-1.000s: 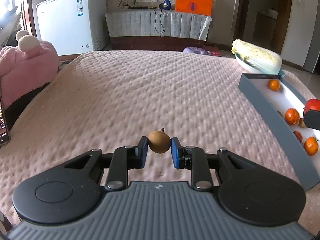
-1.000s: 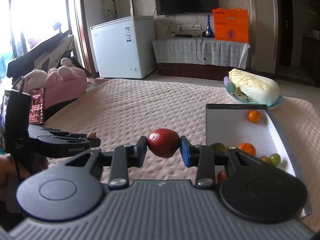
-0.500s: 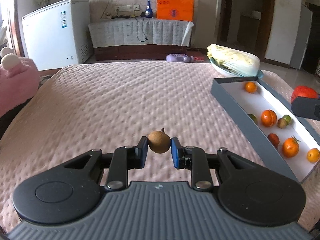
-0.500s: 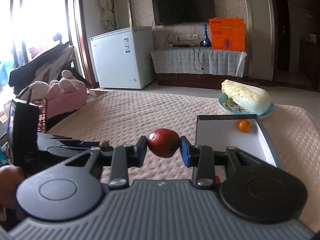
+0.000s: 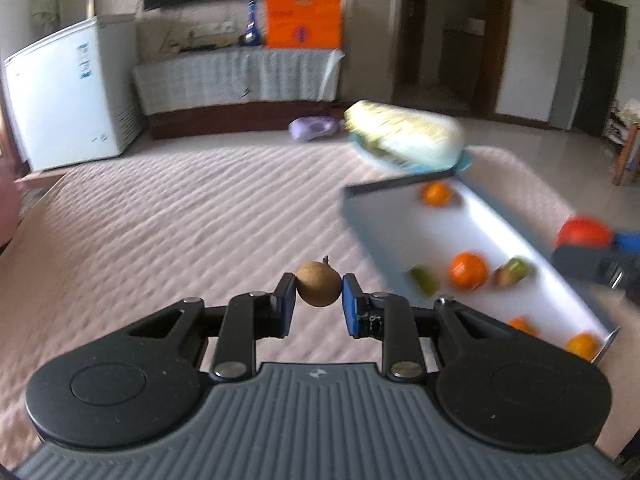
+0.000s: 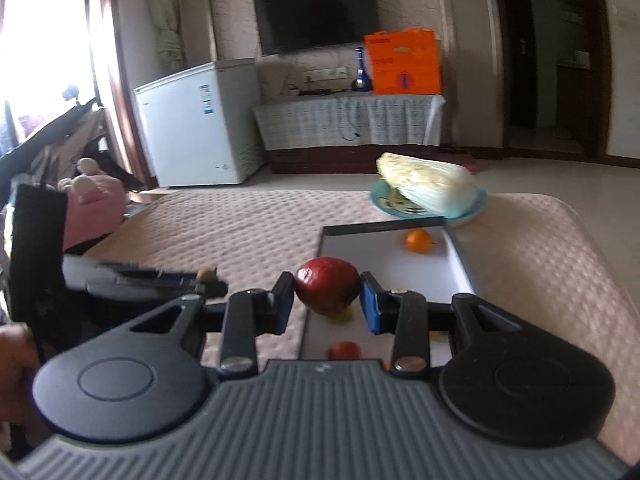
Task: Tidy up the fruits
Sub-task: 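Carry the brown fruit and red apple over the box with both tools, then lower the brown fruit into the box and open the left tool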
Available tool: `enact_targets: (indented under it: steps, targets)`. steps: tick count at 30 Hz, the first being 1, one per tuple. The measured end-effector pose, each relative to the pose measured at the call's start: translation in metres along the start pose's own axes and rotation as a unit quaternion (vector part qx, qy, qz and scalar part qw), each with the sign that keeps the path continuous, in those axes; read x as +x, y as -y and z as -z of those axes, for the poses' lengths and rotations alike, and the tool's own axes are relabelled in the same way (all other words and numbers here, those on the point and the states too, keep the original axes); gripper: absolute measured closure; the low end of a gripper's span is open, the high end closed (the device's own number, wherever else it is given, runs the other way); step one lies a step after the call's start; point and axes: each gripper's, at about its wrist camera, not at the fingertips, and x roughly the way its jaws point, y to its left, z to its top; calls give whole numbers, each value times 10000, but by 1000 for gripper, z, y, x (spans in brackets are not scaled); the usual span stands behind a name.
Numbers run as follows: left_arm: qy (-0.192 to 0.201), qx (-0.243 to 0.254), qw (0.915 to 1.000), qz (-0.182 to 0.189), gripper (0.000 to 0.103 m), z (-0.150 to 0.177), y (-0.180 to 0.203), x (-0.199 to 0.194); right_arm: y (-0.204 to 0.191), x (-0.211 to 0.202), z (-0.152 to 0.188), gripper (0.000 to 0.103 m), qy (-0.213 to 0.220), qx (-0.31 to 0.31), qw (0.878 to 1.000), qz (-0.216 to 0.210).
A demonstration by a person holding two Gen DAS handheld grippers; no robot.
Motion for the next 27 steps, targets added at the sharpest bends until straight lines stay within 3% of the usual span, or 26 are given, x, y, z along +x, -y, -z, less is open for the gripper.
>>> enact_targets:
  steps: [6,14,27]
  targets:
    - [196,251,9989,347,74,-30,52,12,20,0,2,65,-62,173,9996,225]
    - [143,418,9976,524,74,-44,98,45,35,3,5,65,-179,279,9989,338]
    - [-39,387,9972,633,74,-37,113,72,47,5,7,65,-286,346,9983,385]
